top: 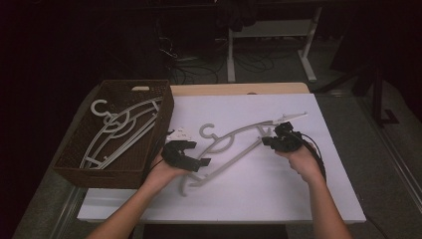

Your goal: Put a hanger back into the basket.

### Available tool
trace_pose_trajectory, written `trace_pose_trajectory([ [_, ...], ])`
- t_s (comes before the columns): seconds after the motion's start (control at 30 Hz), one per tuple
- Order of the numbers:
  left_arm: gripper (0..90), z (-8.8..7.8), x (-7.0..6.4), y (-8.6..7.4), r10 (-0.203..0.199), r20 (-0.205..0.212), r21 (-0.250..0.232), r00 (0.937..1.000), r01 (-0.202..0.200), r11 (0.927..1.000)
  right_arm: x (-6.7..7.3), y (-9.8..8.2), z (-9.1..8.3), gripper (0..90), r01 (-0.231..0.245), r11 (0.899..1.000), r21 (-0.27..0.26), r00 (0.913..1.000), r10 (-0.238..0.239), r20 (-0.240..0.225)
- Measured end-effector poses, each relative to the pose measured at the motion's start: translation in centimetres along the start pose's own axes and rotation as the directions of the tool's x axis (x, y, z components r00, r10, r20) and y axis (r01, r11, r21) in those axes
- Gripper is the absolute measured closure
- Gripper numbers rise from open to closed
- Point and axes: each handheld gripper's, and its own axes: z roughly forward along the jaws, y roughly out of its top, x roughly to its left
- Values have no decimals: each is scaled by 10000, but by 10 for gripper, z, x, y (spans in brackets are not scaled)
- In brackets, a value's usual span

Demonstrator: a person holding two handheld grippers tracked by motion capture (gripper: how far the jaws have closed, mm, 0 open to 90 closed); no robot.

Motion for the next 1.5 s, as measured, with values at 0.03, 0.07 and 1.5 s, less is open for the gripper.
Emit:
trace_pose_trajectory([
  [0.03, 130, 0, 0, 0, 9, 10, 11, 10000, -9, 10000, -1, 3, 3, 890, 15, 10000, 78, 10000, -16, 62],
  [0.07, 130, 1, 0, 0, 13, 17, 29, 10000, -13, 10000, -2, 5, 6, 890, 50, 9999, 110, 9999, -52, 102],
  [1.5, 165, 24, 12, -6, -42, -518, 815, 9986, 85, 9966, -22, 7, 56, 892, 47, 9919, 1271, 9932, -194, 1147],
])
